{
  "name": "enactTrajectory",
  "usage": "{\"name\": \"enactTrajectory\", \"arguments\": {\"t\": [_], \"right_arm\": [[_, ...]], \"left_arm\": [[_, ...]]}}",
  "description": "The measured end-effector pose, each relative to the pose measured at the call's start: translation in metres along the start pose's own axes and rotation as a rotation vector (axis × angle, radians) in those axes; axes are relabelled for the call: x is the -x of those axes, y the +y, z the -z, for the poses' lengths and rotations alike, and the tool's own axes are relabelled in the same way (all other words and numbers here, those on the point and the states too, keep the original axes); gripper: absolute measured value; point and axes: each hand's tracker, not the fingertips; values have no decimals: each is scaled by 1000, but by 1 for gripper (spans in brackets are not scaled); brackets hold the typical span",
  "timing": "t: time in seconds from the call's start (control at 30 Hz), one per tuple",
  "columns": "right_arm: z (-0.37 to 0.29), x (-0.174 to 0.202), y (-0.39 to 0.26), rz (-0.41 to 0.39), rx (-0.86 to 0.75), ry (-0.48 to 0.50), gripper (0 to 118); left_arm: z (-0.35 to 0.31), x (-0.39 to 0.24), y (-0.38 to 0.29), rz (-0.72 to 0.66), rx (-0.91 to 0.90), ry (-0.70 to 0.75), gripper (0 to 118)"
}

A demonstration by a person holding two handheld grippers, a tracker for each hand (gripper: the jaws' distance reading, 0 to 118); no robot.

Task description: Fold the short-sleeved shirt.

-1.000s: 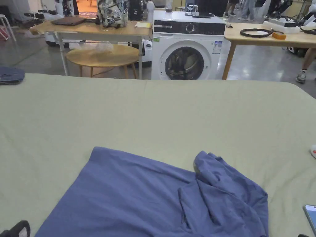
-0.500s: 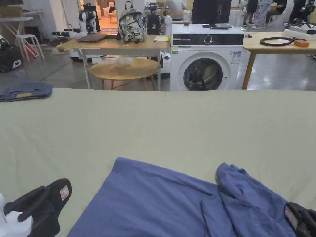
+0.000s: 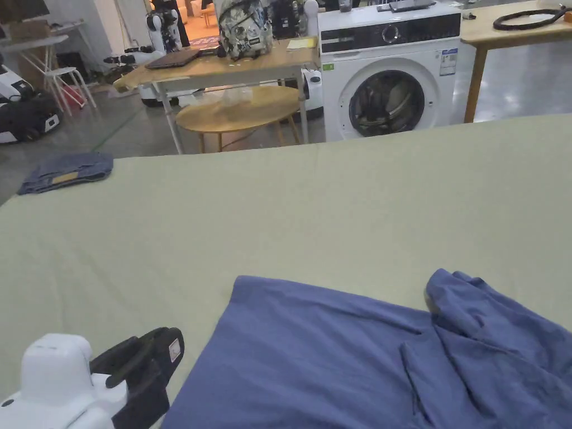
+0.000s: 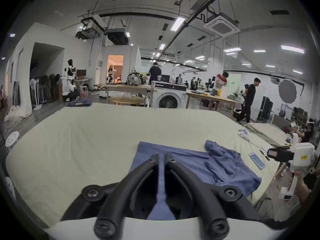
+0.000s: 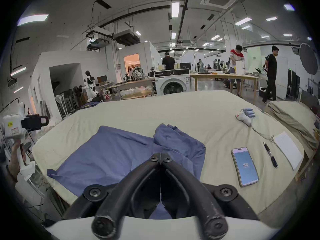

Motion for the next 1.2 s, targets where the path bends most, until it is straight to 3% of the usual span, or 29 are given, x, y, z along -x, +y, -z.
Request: {"name": "enactTrajectory", "arguments": {"t": [0.07,0.13,0.2,0.37,0.4,0.5,0.57,0.63,0.7,0.77,0.8,0.83,0.9,0.93,1.0,1.07,1.1,1.13,1.2], "right_arm": [[0,-7,-8,7,12,-13,0],[1,-14,-13,42,28,-6,0],[4,-21,-18,85,42,10,0],[-1,-35,-27,100,67,-44,0],[-2,-40,-29,112,81,-47,0],[-4,-53,-34,116,128,-92,0],[-6,-58,-38,94,148,-139,0],[-4,-66,-42,97,168,-155,0],[1,-72,-43,109,191,-152,0],[14,-77,-34,125,206,-139,2],[23,-80,-27,138,215,-121,5],[38,-83,-16,152,240,-100,25],[72,-90,3,169,270,-105,82],[93,-96,12,181,272,-88,83],[135,-109,25,270,292,-51,82],[175,-121,31,370,355,-106,77],[191,-133,28,405,386,-142,49],[210,-139,26,443,428,-191,28],[237,-150,15,533,533,-187,5]], "left_arm": [[34,8,12,3,67,-56,58],[98,19,24,4,187,-136,60],[168,31,28,12,328,-124,60],[308,40,23,71,538,-40,60],[329,44,19,66,582,9,57],[368,61,7,-74,642,68,23],[383,68,-4,-141,705,7,0],[377,62,-9,-29,669,0,0],[382,57,-9,-58,699,-42,0],[386,48,-12,-7,714,14,0],[387,44,-14,39,716,22,0],[388,42,-15,55,727,23,0],[384,36,-10,41,739,30,0],[385,34,-9,40,752,33,0],[384,31,-6,43,766,38,0],[383,28,-4,50,780,38,0],[385,29,-3,52,786,38,0],[385,29,-2,53,796,36,0],[385,27,-2,68,806,30,0]]}}
